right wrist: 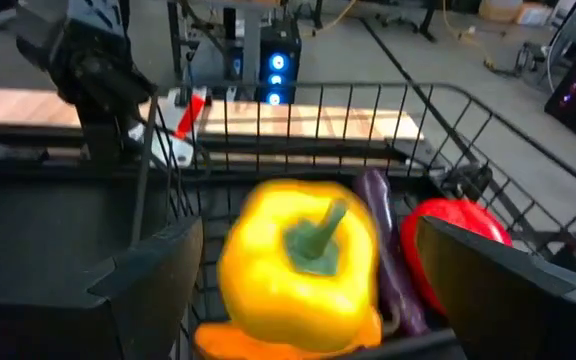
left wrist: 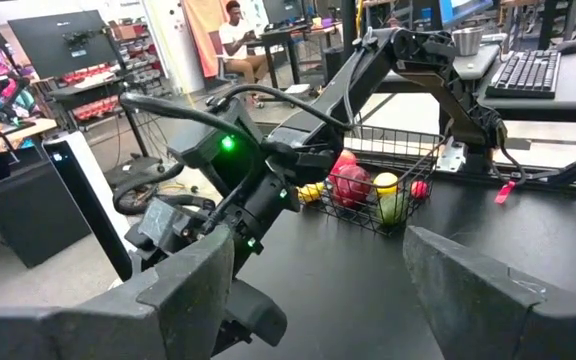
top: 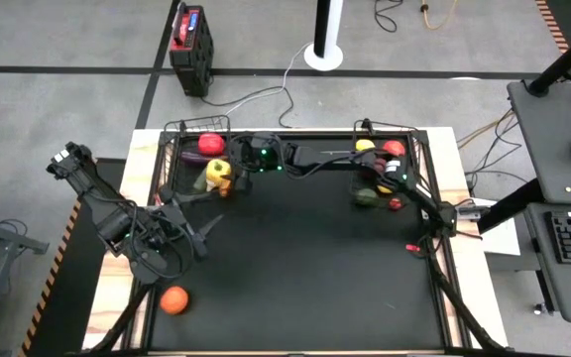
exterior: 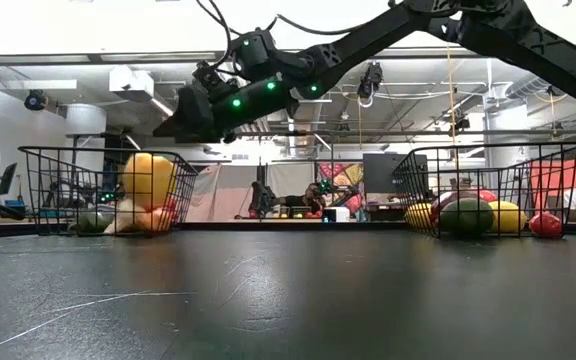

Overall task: Sort produce into baskets
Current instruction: Put the yellow bell pepper into the left wire basket, then put the orange into the right basket

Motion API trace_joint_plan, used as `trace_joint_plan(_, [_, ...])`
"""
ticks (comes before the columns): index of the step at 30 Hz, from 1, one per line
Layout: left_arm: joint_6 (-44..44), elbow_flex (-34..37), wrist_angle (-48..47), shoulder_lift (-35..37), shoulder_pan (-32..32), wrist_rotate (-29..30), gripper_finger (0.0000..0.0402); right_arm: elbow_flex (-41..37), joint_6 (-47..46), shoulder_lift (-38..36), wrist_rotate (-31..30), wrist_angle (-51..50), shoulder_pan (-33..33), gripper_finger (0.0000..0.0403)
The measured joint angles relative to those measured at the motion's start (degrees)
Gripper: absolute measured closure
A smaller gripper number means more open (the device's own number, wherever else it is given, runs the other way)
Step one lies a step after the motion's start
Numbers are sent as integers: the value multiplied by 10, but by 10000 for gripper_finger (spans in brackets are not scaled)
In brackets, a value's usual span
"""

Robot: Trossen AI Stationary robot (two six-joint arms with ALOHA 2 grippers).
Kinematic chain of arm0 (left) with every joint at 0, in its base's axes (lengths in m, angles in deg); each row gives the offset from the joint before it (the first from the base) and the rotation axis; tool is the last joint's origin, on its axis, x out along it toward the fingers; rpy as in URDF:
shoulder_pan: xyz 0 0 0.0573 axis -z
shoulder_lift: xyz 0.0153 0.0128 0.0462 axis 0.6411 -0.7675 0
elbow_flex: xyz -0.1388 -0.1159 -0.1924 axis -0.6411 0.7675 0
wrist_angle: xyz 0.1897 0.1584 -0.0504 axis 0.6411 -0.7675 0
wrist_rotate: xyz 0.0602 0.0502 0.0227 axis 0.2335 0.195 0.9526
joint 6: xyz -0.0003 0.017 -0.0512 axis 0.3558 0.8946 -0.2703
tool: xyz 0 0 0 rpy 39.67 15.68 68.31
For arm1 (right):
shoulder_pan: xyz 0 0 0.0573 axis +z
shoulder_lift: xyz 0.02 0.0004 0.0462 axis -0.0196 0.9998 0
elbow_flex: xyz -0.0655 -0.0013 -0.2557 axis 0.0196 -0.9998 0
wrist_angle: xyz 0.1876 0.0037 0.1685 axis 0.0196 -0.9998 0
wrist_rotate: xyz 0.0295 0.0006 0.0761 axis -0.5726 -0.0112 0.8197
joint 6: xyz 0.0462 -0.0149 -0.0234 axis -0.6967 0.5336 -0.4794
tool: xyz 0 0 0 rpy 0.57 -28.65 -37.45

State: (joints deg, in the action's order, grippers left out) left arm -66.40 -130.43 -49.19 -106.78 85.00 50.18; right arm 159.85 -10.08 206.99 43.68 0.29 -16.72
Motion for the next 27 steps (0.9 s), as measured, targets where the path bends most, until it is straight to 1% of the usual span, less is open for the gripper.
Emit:
trace_joint_plan(9, [-6, 0, 0, 0, 0, -1, 128, 0, 10, -12, 0, -8, 0, 44])
trace_joint_plan(11, [-15, 0, 0, 0, 0, -10, 128, 0, 13, -22, 0, -14, 1, 44])
trace_joint_plan(13, [-32, 0, -1, 0, 0, -35, 128, -1, 13, -38, 0, -37, 1, 44])
trace_joint_plan(16, [-68, 0, -1, 0, -3, -96, 128, -1, 13, -70, 0, -85, 1, 44])
trace_joint_plan(21, [-138, -28, -11, -3, -6, -251, 128, -6, 26, -135, -1, -205, 5, 44])
trace_joint_plan(25, [-229, -69, -67, -32, -6, -336, 128, -46, 27, -196, -1, -255, 19, 44])
trace_joint_plan(27, [-289, -97, -112, -55, -7, -375, 128, -77, 26, -228, -1, -256, 28, 44])
